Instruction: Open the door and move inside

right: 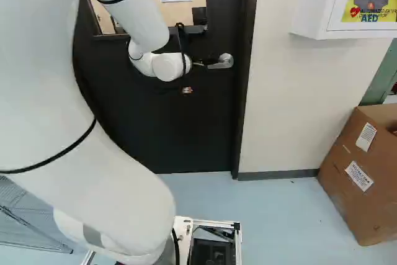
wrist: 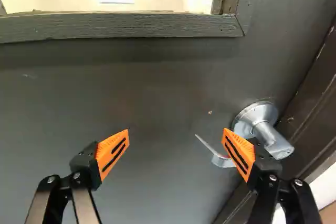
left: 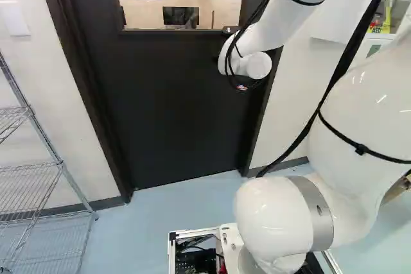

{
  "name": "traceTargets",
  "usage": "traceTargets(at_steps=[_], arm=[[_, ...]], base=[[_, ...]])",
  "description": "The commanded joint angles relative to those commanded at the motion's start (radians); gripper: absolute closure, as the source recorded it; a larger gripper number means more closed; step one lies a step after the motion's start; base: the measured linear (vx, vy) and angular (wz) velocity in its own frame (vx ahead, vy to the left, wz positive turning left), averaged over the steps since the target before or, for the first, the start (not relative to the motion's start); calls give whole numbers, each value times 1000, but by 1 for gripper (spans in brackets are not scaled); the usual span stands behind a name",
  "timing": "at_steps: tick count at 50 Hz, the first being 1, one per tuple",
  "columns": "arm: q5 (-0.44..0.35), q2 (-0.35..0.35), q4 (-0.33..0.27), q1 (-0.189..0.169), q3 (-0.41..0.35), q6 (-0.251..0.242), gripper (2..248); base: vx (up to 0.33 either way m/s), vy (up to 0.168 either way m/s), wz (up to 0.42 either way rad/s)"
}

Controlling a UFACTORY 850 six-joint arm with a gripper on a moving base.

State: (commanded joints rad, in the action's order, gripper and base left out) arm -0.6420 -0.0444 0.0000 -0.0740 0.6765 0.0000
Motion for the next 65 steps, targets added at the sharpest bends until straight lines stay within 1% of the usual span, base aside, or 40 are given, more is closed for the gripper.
traceTargets(at_steps=[25, 41, 65], arm=[[0, 40, 0, 0, -10, 0, 3], [0, 95, 0, -19, 8, 0, 3], [0, 147, 0, -22, 7, 0, 3]], base=[[0, 0, 0], [0, 0, 0], [0, 0, 0]])
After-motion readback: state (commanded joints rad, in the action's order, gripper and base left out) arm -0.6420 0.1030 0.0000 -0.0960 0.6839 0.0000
